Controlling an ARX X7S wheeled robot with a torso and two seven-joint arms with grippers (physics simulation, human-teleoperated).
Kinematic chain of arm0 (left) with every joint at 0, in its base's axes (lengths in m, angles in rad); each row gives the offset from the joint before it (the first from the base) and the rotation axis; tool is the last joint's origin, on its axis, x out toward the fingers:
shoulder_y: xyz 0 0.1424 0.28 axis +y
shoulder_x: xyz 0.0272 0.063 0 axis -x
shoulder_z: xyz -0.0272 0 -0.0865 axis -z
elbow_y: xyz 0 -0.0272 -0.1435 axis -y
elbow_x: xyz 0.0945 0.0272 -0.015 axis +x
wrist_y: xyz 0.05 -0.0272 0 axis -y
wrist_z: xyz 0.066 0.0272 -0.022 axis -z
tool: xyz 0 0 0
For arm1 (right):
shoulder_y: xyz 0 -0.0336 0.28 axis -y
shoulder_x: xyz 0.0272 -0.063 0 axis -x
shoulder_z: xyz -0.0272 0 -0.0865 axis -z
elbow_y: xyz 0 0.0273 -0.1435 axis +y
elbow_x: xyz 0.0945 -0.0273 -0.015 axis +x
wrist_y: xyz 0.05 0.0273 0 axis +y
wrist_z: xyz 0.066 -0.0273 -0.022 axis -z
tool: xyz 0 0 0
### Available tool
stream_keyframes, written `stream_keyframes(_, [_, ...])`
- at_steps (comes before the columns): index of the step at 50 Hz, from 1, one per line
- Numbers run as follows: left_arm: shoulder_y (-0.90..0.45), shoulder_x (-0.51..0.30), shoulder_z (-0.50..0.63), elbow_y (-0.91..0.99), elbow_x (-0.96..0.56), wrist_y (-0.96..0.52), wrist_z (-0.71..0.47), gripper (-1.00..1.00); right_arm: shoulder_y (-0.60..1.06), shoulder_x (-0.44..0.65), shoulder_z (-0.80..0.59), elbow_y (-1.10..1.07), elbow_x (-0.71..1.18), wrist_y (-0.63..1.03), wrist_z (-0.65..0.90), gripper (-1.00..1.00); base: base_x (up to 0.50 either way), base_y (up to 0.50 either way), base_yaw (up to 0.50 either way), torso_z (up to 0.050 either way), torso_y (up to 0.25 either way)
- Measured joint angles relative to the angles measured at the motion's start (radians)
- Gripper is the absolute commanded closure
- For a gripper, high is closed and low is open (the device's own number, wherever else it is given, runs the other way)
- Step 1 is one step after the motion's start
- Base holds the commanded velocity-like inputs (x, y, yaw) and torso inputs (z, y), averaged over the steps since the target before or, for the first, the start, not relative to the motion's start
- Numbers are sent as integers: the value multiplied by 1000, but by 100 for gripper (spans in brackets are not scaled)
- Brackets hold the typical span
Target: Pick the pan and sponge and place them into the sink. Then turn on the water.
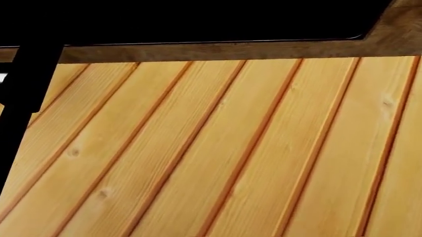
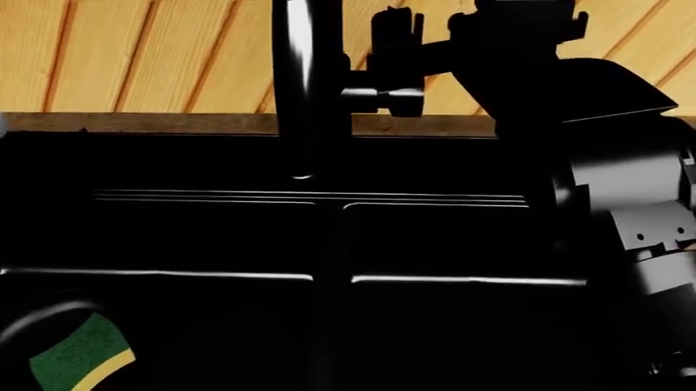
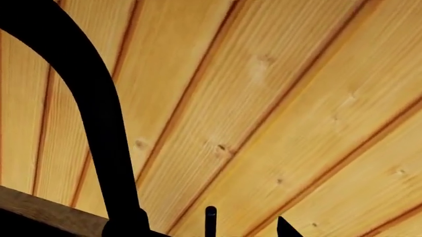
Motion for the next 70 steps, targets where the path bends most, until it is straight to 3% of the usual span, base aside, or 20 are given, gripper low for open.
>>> stream_keyframes(38, [-1, -6, 5, -5, -3, 8, 6, -100, 34, -28, 3, 59, -11, -41, -21, -100, 0, 0, 0, 15, -116])
stream_keyframes(70, [1, -7, 12, -10, -3, 16, 8, -100, 102, -35, 6, 76, -16, -37, -27, -100, 0, 0, 0, 10, -40])
